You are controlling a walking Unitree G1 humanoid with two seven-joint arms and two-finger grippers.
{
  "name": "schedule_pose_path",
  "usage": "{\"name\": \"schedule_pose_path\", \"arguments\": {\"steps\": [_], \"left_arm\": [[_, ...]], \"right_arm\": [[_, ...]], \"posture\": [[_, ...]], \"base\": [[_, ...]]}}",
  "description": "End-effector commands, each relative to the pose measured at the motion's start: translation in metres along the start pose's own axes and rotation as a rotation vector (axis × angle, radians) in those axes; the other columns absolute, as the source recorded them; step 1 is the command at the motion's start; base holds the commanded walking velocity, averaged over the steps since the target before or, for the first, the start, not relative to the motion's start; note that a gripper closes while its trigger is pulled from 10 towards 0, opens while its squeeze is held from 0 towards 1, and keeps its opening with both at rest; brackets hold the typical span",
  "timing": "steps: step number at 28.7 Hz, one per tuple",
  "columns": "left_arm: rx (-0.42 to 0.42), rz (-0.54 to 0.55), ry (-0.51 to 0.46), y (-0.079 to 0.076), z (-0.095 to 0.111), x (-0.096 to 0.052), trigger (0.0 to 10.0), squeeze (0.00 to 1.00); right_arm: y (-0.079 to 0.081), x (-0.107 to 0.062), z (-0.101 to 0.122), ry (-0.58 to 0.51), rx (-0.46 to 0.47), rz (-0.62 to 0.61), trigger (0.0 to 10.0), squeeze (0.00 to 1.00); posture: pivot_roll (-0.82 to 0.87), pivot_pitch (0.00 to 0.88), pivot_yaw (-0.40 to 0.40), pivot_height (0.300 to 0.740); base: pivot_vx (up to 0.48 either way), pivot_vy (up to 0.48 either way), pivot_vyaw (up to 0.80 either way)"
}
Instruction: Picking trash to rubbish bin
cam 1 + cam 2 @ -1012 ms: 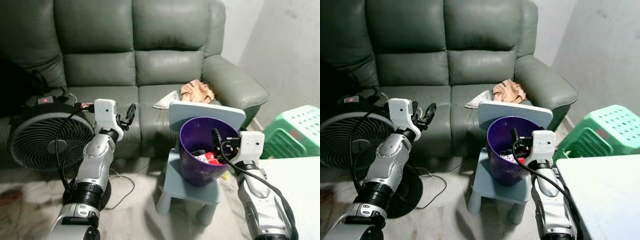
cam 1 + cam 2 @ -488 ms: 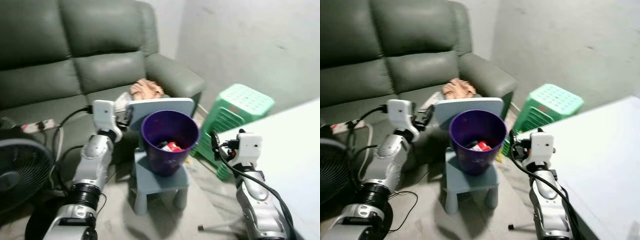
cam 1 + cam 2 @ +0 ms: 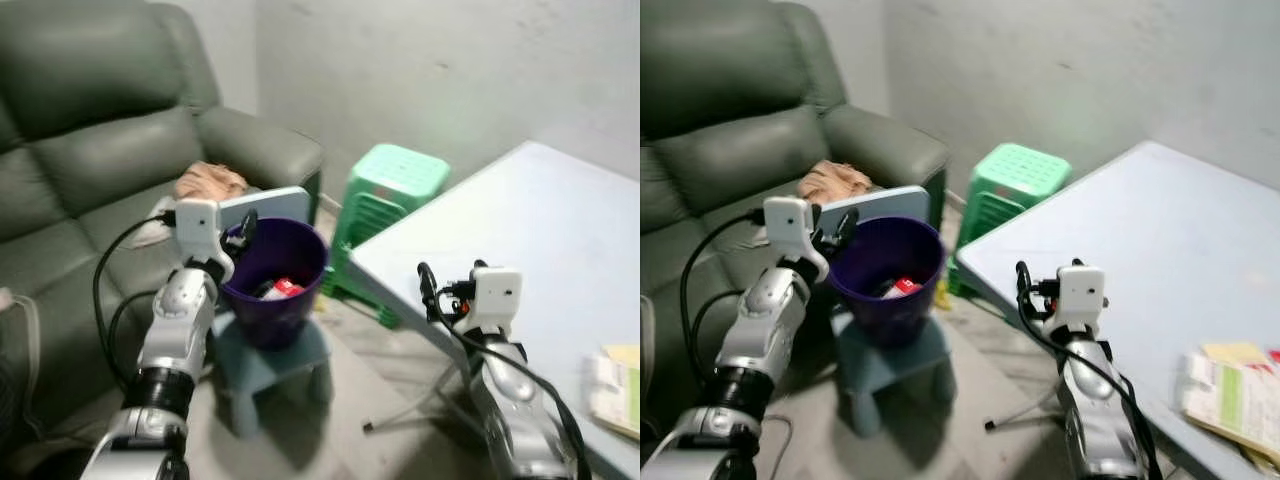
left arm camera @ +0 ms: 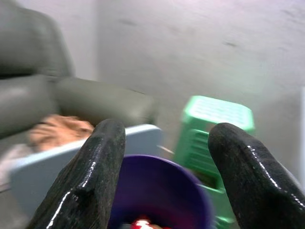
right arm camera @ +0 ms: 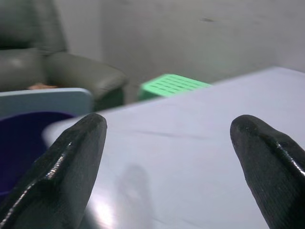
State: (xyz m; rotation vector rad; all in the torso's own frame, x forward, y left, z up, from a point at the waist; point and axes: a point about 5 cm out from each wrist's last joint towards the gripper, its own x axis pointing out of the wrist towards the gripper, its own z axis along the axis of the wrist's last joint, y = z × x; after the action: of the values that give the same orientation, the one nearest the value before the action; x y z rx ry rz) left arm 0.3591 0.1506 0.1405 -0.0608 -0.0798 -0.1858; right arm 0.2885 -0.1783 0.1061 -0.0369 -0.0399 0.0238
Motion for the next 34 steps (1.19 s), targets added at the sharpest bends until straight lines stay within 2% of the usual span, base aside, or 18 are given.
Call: {"name": "schedule_pose_path", "arguments": {"steps": [1, 28, 34], "left_arm": [[0.008, -0.032, 0.000, -0.009, -0.001, 0.000, 10.0, 0.00], [0.002, -0.130, 0.021, -0.032, -0.011, -0.009, 10.0, 0.00], [-0.006, -0.149, 0.035, -0.039, -0.015, -0.012, 10.0, 0.00]], "right_arm": [[-0.003, 0.001, 0.005, -0.015, -0.011, -0.012, 10.0, 0.00], [-0.005, -0.006, 0.003, 0.002, -0.009, -0.036, 10.0, 0.00], [-0.006, -0.009, 0.005, -0.008, 0.059, -0.067, 10.0, 0.00]], "posture": [[-0.11, 0.000, -0.010, 0.740], [-0.11, 0.000, -0.008, 0.740], [-0.12, 0.000, -0.010, 0.740]], "base": [[0.000, 0.000, -0.77], [0.000, 0.000, -0.77], [0.000, 0.000, -0.22]]}}
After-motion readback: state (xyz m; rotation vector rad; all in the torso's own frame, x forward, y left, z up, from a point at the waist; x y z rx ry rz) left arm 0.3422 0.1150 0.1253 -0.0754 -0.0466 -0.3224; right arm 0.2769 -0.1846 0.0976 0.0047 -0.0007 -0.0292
